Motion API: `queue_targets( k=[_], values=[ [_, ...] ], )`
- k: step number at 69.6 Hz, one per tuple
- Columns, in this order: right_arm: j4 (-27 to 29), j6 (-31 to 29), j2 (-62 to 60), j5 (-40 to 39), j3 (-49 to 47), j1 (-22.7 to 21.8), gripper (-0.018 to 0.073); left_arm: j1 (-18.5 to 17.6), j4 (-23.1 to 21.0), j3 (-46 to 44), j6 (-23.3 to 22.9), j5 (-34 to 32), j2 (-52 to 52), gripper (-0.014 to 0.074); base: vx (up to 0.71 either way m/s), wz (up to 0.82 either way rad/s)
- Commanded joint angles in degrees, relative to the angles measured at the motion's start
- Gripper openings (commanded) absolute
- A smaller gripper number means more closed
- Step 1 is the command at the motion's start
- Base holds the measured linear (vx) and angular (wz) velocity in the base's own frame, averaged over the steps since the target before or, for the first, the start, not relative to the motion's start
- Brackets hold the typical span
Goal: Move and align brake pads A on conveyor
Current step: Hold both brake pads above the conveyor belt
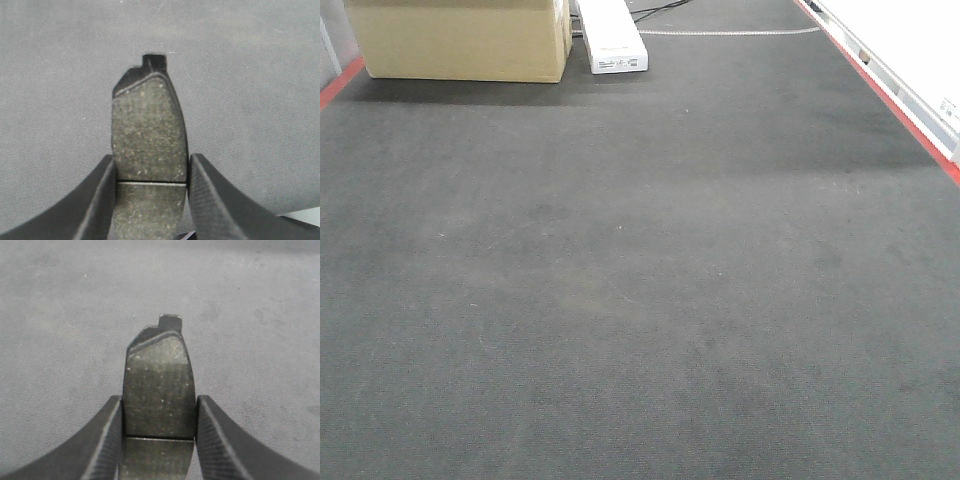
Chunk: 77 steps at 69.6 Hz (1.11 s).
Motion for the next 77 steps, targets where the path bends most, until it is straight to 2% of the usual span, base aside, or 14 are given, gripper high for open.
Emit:
queue_targets(
  k=[1,77],
  values=[
    [-0.30,-0.34,-0.01,-4.49,-1.51,0.02,-0.0008,-0.33,0.52,-1.19,-0.43,-1.75,-0.22,-0.0006,0.00,0.00],
    [-0.30,-0.34,-0.01,-4.49,-1.51,0.02,-0.0008,-0.33,0.77,-1.19,0.05,-2.28,-0.22,-0.0006,0.00,0.00]
  ],
)
